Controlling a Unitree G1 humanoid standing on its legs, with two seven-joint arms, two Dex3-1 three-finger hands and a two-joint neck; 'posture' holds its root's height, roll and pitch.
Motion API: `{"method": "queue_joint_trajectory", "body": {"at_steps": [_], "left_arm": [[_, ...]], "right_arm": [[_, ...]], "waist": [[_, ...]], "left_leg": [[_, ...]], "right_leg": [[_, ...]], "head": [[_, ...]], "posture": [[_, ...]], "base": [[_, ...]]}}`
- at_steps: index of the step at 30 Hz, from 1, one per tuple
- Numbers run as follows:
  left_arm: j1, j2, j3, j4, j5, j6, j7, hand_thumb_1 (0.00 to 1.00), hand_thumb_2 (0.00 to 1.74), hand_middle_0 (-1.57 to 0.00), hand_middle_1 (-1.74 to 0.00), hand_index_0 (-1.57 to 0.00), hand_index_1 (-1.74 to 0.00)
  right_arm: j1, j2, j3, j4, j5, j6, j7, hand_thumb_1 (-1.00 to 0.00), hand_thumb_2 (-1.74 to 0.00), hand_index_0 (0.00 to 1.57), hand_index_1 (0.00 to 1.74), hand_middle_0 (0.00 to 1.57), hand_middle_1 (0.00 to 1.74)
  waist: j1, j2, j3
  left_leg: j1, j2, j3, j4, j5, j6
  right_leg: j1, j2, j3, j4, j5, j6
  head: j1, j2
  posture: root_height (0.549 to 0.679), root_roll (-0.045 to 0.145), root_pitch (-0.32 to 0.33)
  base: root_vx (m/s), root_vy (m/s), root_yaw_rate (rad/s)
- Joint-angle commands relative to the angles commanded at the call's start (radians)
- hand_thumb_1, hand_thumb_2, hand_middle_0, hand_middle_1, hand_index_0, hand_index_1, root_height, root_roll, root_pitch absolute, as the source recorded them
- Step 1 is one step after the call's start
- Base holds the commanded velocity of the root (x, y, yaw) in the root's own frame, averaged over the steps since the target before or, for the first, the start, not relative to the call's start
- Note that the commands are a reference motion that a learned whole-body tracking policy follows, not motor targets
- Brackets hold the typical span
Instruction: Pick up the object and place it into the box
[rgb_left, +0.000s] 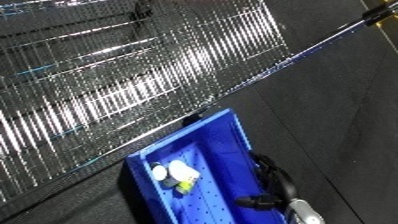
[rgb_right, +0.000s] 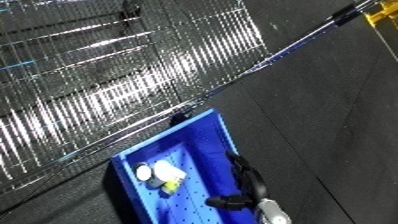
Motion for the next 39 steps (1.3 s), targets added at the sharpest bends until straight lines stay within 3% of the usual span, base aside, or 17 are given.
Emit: {"method": "queue_joint_trajectory", "body": {"at_steps": [6, 17, 25, 32, 39], "left_arm": [[-0.009, -0.005, 0.002, 0.010, -0.003, 0.004, 0.001, 0.00, 0.00, 0.00, 0.00, 0.00, 0.00], [-0.043, 0.006, 0.018, 0.021, 0.017, 0.035, 0.008, 0.00, 0.00, 0.00, 0.00, 0.00, 0.00], [-0.079, 0.009, 0.036, 0.043, 0.027, 0.052, 0.010, 0.00, 0.00, 0.00, 0.00, 0.00, 0.00], [-0.099, 0.014, 0.047, 0.066, 0.038, 0.057, 0.004, 0.00, 0.00, 0.00, 0.00, 0.00, 0.00], [-0.115, 0.024, 0.049, 0.077, 0.047, 0.059, 0.000, 0.00, 0.00, 0.00, 0.00, 0.00, 0.00]], "right_arm": [[0.000, 0.021, 0.010, 0.000, -0.026, 0.016, 0.003, 0.00, 0.00, 0.00, 0.00, 0.00, 0.00], [-0.001, 0.070, 0.053, -0.028, -0.048, 0.058, 0.110, 0.00, 0.00, 0.00, 0.00, 0.00, 0.00], [-0.012, 0.107, 0.094, -0.054, -0.053, 0.097, 0.144, 0.00, 0.00, 0.00, 0.00, 0.00, 0.00], [-0.026, 0.128, 0.114, -0.068, -0.084, 0.114, 0.135, 0.00, 0.00, 0.00, 0.00, 0.00, 0.00], [-0.024, 0.146, 0.120, -0.080, -0.103, 0.127, 0.111, 0.00, 0.00, 0.00, 0.00, 0.00, 0.00]], "waist": [[0.001, -0.006, 0.000], [0.020, -0.028, 0.000], [0.033, -0.045, 0.000], [0.048, -0.052, 0.000], [0.068, -0.054, -0.002]], "left_leg": [[0.007, 0.000, -0.005, -0.002, 0.002, 0.0003], [0.018, 0.001, -0.021, 0.000, 0.006, -0.0004], [0.019, 0.007, -0.028, -0.006, 0.021, -0.0023], [0.014, 0.013, -0.040, -0.015, 0.038, -0.0057], [0.005, 0.013, -0.055, -0.029, 0.059, -0.0067]], "right_leg": [[0.009, 0.0038, -0.001, 0.005, -0.005, -0.0008], [0.031, 0.0029, -0.010, 0.013, -0.014, -0.0014], [0.041, 0.0041, -0.020, 0.010, -0.017, -0.0002], [0.044, 0.0043, -0.030, 0.016, -0.023, 0.0036], [0.040, 0.0033, -0.044, 0.032, -0.031, 0.0081]], "head": [[-0.064, -0.037], [-0.322, -0.096], [-0.514, -0.118], [-0.679, -0.093], [-0.872, -0.017]], "posture": [[0.656, 0.073, 0.093], [0.657, 0.071, 0.075], [0.657, 0.065, 0.072], [0.656, 0.058, 0.072], [0.655, 0.054, 0.075]], "base": [[0.000, 0.001, 0.035], [-0.007, -0.022, 0.087], [-0.014, -0.022, 0.075], [-0.007, -0.026, 0.087], [0.009, -0.031, 0.159]]}}
